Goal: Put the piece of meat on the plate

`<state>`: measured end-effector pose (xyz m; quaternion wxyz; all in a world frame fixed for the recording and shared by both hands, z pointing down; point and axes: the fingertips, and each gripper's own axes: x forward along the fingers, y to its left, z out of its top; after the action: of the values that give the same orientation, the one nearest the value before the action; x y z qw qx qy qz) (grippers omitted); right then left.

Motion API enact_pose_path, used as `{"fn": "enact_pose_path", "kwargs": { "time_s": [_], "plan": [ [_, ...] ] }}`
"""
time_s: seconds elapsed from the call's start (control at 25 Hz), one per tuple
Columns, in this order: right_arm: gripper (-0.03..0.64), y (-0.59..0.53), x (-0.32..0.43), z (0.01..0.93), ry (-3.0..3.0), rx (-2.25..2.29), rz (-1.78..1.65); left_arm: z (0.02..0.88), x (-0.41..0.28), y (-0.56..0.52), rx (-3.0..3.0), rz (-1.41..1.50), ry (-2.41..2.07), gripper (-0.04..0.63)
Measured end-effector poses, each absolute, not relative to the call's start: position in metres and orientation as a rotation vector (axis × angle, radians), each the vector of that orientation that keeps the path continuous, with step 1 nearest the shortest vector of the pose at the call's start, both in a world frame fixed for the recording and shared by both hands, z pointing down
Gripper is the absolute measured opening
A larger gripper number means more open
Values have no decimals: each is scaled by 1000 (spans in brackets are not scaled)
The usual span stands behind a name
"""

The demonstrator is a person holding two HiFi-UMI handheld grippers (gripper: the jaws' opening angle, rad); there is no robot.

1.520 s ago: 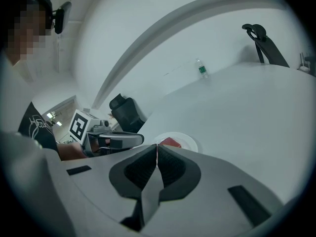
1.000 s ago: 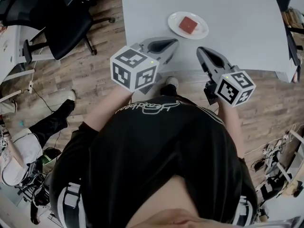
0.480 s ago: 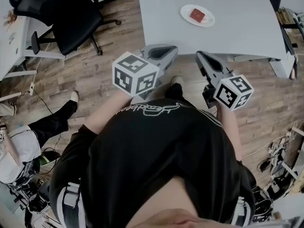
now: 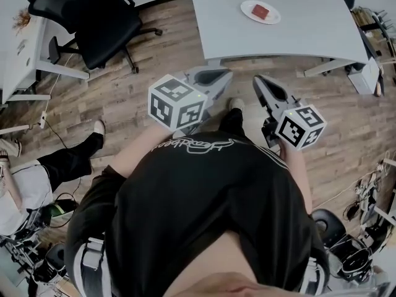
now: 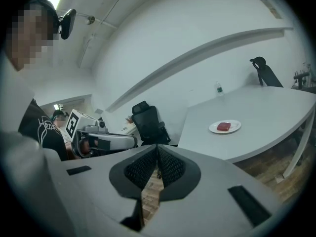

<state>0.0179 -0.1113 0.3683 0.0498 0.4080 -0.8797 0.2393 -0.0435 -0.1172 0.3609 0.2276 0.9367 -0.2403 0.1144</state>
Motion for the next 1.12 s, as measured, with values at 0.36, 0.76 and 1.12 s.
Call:
{"fn": "enact_pose_path", "kwargs": {
  "time_s": [0.36, 0.76, 1.12],
  "plan": [
    [11, -71, 0, 373, -2658, 1274, 734, 366, -63, -77, 2570, 327, -642, 8],
    [11, -46, 1, 382, -2603, 1313, 737, 369, -62, -57, 2573, 335, -601, 8],
    [11, -33, 3, 384, -2585, 1342, 743, 371, -60, -44, 2576, 342, -568, 8]
  ]
}}
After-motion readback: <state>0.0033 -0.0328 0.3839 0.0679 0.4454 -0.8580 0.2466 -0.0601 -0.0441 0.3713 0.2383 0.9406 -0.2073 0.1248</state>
